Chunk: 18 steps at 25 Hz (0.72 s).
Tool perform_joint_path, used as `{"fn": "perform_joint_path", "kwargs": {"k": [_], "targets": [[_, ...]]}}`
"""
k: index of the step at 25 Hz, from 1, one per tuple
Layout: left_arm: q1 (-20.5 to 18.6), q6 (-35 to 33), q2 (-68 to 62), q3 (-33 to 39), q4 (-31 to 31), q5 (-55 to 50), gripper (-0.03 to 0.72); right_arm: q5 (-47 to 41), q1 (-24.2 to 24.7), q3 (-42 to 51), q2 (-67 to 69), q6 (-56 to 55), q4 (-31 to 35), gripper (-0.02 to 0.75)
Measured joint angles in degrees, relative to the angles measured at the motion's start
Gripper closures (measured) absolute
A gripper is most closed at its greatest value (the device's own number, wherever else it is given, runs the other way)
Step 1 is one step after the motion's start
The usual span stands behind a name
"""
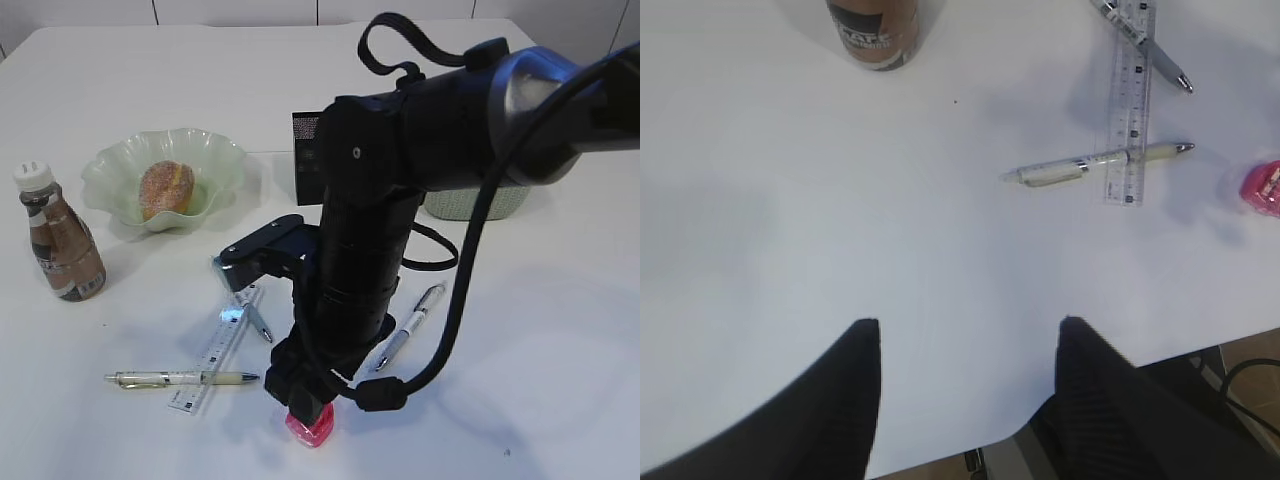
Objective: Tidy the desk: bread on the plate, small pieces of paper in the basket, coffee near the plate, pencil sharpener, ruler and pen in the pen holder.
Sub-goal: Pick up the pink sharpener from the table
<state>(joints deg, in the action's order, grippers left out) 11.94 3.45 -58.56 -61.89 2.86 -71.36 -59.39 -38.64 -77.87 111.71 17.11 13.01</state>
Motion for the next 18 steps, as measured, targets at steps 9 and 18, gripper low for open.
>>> {"fn": "perform_joint_path", "kwargs": {"k": [9, 18], "targets": [[0.00, 0.00, 0.00, 0.00, -0.09, 0.00, 0.294, 2.44, 0.00, -0.10, 0.14, 0.00, 1.23, 0.225], [0.00, 0.00, 0.00, 0.00, -0.13, 0.00, 0.294, 7.61, 0.00, -0.10, 0.71, -0.53, 0.26, 0.225]]}}
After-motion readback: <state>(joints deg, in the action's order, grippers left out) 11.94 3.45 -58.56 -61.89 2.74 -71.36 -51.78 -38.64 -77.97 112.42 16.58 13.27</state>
